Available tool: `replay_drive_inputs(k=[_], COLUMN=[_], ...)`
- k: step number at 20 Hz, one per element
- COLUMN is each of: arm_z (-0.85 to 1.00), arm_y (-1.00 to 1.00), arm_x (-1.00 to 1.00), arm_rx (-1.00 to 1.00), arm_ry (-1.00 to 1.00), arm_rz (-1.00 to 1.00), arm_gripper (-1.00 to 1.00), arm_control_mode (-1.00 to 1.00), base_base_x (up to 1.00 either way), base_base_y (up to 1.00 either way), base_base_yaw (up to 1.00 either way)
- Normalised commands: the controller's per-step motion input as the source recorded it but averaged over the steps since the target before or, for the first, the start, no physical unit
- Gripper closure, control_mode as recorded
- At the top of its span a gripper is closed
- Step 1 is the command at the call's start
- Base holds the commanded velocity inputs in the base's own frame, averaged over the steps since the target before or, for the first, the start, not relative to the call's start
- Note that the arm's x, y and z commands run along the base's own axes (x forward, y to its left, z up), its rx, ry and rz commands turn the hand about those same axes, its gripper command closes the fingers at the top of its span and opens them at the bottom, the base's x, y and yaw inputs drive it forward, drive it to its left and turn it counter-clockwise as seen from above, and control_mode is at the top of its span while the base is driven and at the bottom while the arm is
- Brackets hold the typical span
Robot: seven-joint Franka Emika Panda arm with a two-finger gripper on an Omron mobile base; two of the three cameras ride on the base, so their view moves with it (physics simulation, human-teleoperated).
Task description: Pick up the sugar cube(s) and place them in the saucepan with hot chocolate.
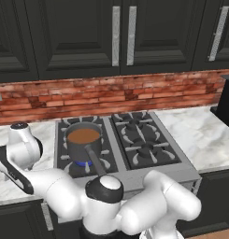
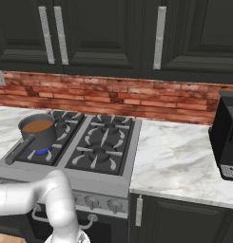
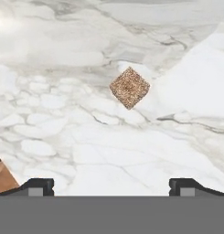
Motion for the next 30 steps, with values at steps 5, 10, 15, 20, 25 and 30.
replay_drive_inputs(k=[5, 10, 15, 20, 25, 30], arm_z=[-0.08, -0.09, -0.01, 0.0, 0.0, 0.0], arm_y=[0.05, 0.05, 0.06, 0.04, 0.06, 0.09], arm_x=[0.01, 0.01, 0.06, 0.14, 0.21, 0.2], arm_rx=[-0.04, -0.04, -0.01, 0.0, 0.0, 0.0], arm_ry=[-0.01, -0.02, 0.0, 0.0, 0.0, 0.0], arm_rz=[0.0, 0.0, 0.0, 0.0, -0.01, 0.0], arm_gripper=[-1.0, -1.0, -1.0, -1.0, -1.0, -1.0], arm_control_mode=[-1.0, -1.0, -1.0, -1.0, -1.0, -1.0], base_base_x=[0.0, 0.0, 0.0, 0.0, 0.0, 0.0], base_base_y=[0.0, 0.0, 0.0, 0.0, 0.0, 0.0], base_base_yaw=[0.0, 0.0, 0.0, 0.0, 0.0, 0.0])
